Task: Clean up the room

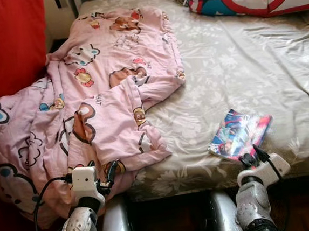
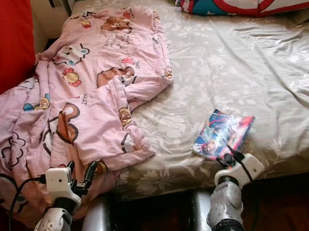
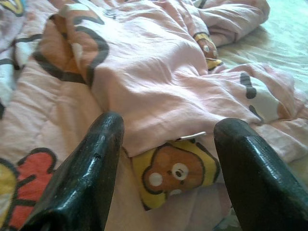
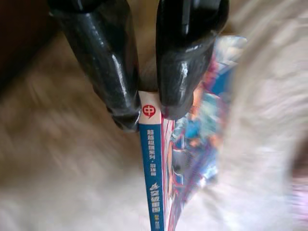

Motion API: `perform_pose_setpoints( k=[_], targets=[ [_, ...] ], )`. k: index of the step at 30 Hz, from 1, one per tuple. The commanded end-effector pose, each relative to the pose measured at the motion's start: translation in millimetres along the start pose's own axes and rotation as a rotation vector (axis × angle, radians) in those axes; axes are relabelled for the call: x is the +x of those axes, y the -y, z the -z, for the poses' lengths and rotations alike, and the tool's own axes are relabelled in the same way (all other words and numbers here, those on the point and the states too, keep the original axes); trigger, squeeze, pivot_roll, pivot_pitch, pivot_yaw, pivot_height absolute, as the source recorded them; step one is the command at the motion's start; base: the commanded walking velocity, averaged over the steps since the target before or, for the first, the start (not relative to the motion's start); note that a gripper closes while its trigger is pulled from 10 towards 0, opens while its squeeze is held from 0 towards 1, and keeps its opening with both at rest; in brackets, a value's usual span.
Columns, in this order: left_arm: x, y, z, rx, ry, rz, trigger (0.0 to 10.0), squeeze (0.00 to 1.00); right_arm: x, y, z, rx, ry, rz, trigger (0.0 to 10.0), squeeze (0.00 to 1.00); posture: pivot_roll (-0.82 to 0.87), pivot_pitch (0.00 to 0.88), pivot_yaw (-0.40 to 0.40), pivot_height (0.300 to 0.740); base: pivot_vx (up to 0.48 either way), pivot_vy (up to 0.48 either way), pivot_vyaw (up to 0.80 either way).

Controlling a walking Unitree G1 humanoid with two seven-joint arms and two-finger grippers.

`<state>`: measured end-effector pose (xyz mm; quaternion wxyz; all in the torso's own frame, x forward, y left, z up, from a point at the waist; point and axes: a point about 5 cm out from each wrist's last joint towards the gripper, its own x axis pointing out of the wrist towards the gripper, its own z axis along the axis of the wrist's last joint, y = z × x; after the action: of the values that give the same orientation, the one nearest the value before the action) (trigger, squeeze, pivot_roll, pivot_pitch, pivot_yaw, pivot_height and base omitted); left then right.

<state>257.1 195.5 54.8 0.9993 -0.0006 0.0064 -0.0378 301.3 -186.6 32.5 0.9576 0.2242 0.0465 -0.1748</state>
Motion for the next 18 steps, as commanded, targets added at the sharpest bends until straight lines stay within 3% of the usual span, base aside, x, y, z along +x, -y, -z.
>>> perform_pose_setpoints(
  k=[1,4,5,6,7,8,18],
  targets=[
    [-3.5,-1.9,6,0.018,-0.024,-0.005,10.0,0.0,2.9,-12.0,-10,-0.067,0.058,-0.088,0.0,0.0,0.15,0.129,-0.016,0.554,0.0,0.0,0.0],
    [-3.4,-1.5,7,0.016,-0.027,-0.006,10.0,0.0,3.8,-22.2,-14,-0.144,0.077,-0.196,0.0,0.0,0.15,0.127,-0.018,0.554,0.0,0.0,0.0],
    [-3.3,-1.4,7,0.015,-0.028,-0.008,10.0,0.0,3.1,-28.4,-16,-0.216,0.089,-0.26,0.0,0.0,0.15,0.128,-0.019,0.554,0.0,0.0,0.0],
    [-3.4,-1.4,7,0.015,-0.029,-0.009,10.0,0.0,2.9,-29.5,-16,-0.225,0.087,-0.271,7.3,0.0,0.14,0.127,-0.02,0.554,0.0,0.0,0.0],
    [-3.4,-1.4,7,0.015,-0.029,-0.009,10.0,0.0,2.9,-29.5,-16,-0.225,0.087,-0.271,7.3,0.0,0.14,0.127,-0.02,0.554,0.0,0.0,0.0],
    [-3.5,-1.4,8,0.011,-0.03,-0.013,10.0,0.0,2.6,-30.2,-16,-0.225,0.077,-0.283,10.0,0.0,0.14,0.127,-0.022,0.554,0.0,0.0,0.0],
    [-5.5,-9.9,16,-0.042,-0.062,-0.086,10.0,0.0,-0.4,-34.4,-11,-0.306,0.052,-0.343,10.0,0.0,0.14,0.122,-0.025,0.604,0.0,0.0,0.0]
  ],
)
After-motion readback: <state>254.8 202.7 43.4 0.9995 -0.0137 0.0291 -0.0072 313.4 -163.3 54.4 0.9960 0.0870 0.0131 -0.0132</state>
